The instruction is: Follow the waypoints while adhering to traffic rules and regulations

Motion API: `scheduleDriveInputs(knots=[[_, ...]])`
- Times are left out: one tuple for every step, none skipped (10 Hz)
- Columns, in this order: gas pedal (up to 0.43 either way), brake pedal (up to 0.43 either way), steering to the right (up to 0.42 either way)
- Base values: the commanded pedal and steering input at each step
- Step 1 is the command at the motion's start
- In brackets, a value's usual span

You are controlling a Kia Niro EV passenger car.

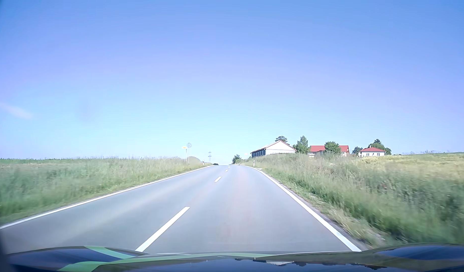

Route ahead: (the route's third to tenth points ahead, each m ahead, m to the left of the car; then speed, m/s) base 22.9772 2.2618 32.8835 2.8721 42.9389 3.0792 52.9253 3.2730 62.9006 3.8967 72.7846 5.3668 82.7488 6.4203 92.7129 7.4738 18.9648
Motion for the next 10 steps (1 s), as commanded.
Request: scheduleDriveInputs(knots=[[0.000,0.000,-0.010],[0.000,0.000,-0.010],[0.000,0.000,-0.010],[0.000,0.000,-0.010],[0.000,0.000,-0.010],[0.000,0.000,-0.010],[0.000,0.000,-0.011],[0.000,0.000,-0.010],[0.000,0.000,-0.008],[0.000,0.000,-0.007]])
